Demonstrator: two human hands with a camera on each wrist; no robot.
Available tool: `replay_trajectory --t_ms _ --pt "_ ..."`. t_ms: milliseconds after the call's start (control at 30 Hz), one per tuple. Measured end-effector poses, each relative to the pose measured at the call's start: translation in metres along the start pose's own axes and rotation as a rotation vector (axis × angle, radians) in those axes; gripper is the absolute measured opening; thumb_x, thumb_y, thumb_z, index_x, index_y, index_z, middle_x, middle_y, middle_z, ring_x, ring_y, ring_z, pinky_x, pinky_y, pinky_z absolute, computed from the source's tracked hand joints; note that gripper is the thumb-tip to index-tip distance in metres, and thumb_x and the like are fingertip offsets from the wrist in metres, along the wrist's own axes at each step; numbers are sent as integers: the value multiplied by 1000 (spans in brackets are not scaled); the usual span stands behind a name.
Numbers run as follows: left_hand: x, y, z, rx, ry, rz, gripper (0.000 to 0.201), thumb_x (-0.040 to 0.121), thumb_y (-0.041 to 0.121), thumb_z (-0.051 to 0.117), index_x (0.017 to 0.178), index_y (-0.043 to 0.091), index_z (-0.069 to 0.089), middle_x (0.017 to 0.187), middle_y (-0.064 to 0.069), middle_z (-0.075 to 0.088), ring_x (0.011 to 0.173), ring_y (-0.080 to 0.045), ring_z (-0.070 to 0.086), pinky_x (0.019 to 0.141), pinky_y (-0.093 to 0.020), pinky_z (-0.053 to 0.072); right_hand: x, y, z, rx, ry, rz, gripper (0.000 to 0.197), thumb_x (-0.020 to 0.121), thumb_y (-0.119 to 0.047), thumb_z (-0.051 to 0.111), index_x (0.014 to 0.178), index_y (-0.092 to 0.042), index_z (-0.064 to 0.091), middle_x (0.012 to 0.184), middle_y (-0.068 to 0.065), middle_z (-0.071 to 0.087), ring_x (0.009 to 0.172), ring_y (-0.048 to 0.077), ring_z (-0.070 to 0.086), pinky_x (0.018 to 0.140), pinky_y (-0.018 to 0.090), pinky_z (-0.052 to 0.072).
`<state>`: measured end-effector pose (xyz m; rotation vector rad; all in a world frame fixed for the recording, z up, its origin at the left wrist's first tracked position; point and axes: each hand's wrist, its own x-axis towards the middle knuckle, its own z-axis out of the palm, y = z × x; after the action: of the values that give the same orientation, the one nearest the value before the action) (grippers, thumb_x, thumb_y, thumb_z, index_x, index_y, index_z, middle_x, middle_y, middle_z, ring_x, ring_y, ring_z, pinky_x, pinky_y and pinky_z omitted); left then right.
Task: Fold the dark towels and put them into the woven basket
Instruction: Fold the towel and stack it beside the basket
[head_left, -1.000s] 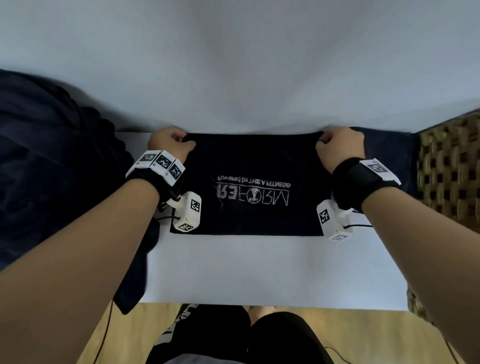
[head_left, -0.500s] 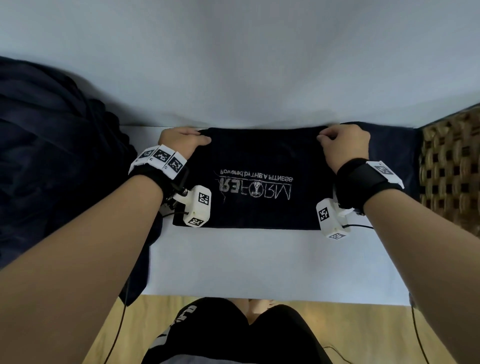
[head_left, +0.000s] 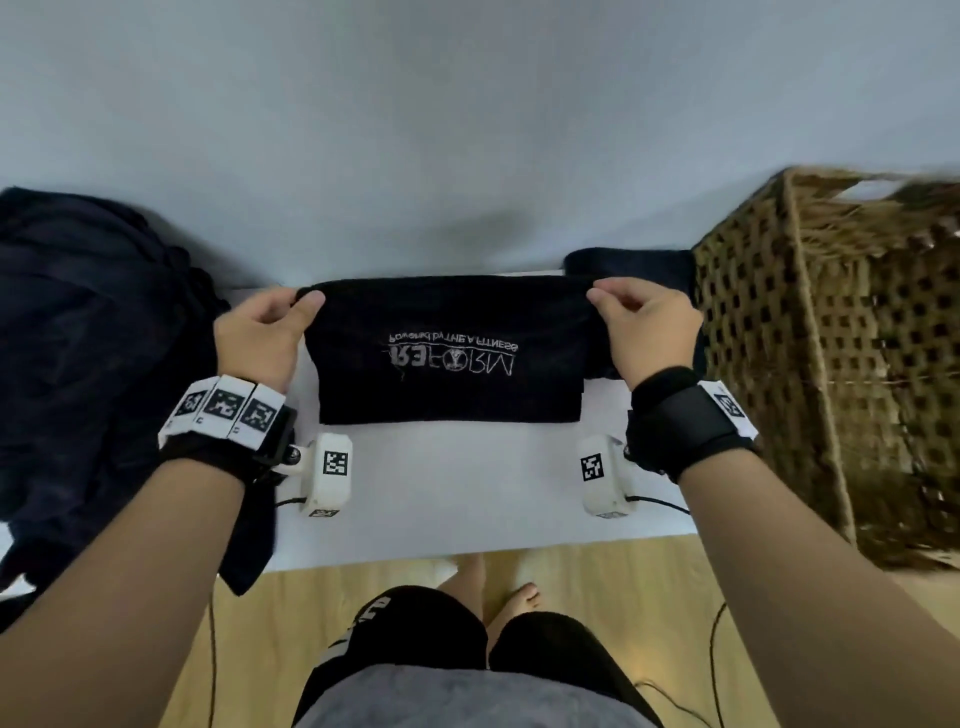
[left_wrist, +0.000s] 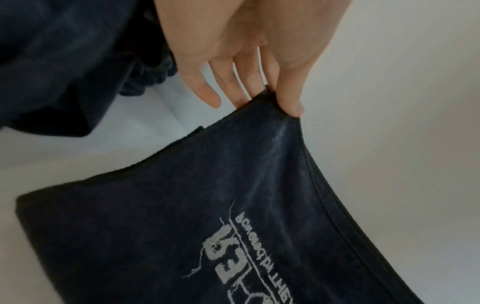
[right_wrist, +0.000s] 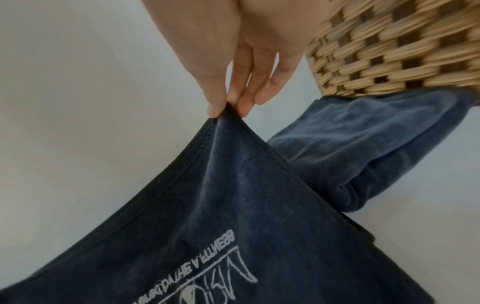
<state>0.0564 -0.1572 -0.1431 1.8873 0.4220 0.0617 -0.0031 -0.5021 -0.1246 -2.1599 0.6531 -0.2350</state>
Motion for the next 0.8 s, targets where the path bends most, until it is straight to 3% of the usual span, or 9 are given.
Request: replay_trajectory --t_ms 67,167,300,367,433,567,700,800 --pt "-18 11 -13 -20 25 33 16 83 27 75 96 18 74 80 5 67 70 2 60 74 -13 49 -17 -5 -17 31 25 -48 11 86 -23 73 94 -18 78 87 -6 72 82 6 65 81 10 47" --pt "-45 38 -34 -90 62 82 2 81 28 75 84 28 75 76 10 72 72 -1 66 74 -19 52 -36 -18 -44 61 64 -140 11 86 -23 73 95 -18 78 90 -8 71 83 2 62 80 2 41" --pt "-74 85 -59 -168 109 179 3 75 35 76 74 38 75 72 15 73 70 0 66 71 -17 52 -49 -42 -84 113 140 -249 11 87 -26 71 95 -21 77 90 -15 68 85 -2 59 84 2 38" --pt "-85 109 -71 -212 125 221 3 70 40 77 73 40 75 72 15 73 70 0 66 71 -15 51 -53 -57 -103 150 183 -314 11 87 -27 70 94 -22 77 90 -14 68 79 -1 59 84 8 42" --pt "-97 129 -80 -229 140 268 4 69 41 78 71 43 75 72 19 72 69 5 65 68 -11 49 -58 -69 -120 181 207 -368 10 87 -30 69 93 -26 76 91 -16 67 74 -4 59 81 7 42" --pt "-117 157 -93 -266 201 343 8 72 34 79 68 33 72 68 24 70 66 10 64 64 -6 46 -67 -86 -147 261 225 -445 8 88 -32 66 92 -31 73 89 -21 65 71 7 65 78 15 49" --pt "-130 165 -100 -273 237 373 8 71 40 77 68 35 71 67 24 69 65 9 63 65 -9 47 -77 -93 -163 285 250 -490 7 89 -33 63 87 -38 67 90 -19 65 65 6 64 69 6 44" --pt "-132 164 -102 -234 256 370 10 74 41 73 73 32 69 64 23 68 64 8 61 68 -13 48 -80 -89 -167 240 248 -493 6 91 -33 60 89 -37 64 93 -14 65 66 8 64 72 14 48"
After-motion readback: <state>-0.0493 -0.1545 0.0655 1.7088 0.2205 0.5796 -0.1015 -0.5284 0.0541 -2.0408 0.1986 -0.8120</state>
